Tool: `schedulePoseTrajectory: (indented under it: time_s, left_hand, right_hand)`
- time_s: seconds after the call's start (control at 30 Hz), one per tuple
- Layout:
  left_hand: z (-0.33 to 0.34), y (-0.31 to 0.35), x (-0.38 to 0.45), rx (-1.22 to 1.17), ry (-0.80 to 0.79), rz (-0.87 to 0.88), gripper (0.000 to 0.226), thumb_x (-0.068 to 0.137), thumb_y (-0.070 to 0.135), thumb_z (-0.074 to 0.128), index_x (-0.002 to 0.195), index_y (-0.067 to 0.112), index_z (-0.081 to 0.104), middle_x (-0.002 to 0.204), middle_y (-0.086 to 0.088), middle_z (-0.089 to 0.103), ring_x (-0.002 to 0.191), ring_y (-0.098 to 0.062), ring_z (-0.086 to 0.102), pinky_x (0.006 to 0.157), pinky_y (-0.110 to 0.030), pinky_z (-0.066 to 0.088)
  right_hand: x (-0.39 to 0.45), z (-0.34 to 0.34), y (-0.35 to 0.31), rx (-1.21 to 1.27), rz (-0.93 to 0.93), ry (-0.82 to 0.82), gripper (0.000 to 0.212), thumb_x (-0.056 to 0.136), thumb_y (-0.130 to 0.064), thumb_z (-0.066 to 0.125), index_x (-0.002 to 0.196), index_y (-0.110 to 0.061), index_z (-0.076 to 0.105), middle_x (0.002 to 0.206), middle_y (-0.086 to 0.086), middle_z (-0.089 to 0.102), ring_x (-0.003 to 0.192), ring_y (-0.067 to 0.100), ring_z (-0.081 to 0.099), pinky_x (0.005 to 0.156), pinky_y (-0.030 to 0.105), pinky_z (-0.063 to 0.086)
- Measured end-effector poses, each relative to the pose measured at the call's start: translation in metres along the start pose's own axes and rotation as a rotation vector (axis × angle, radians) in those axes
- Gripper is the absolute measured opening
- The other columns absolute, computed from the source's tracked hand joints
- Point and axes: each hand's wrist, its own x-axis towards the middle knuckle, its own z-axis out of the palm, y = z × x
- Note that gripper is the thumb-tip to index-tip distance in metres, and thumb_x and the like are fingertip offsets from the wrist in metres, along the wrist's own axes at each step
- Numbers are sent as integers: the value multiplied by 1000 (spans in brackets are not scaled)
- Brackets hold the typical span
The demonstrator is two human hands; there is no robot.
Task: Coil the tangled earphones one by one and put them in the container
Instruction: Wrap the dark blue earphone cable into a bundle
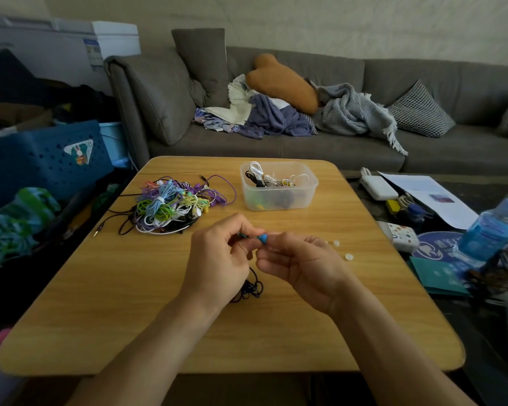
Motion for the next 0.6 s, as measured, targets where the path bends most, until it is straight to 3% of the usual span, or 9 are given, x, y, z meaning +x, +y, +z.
schedulePoseTrajectory:
  time_s: [0.2, 0.3, 0.6]
  left_hand:
    - [-1, 4, 0, -109, -59, -143, 36, 80, -13, 68, 75, 22, 67, 78, 4, 69, 70, -23, 68, 68, -43, 57]
    - [-4, 6, 3, -118, -54, -145, 30, 80, -12, 69, 76, 18, 69, 76, 4, 71, 71, -18, 69, 69, -34, 58]
    - [-4, 5, 4, -87, -51, -117, 19, 80, -11, 69, 79, 8, 71, 84, 11, 72, 79, -2, 70, 72, -13, 53]
  right_hand:
    - [-2, -4, 2, -72, -69, 3, 11, 82, -2, 66, 87, 6, 72, 74, 16, 70, 63, 17, 68, 60, 24, 57]
    - [-2, -5, 3, -101, -145, -4, 23, 75, -11, 70, 92, 4, 73, 79, 20, 70, 68, 21, 70, 66, 27, 58]
    - [-2, -3, 8, -79, -221, -13, 17, 76, -11, 72, 88, -1, 75, 83, 23, 72, 75, 26, 73, 68, 29, 59]
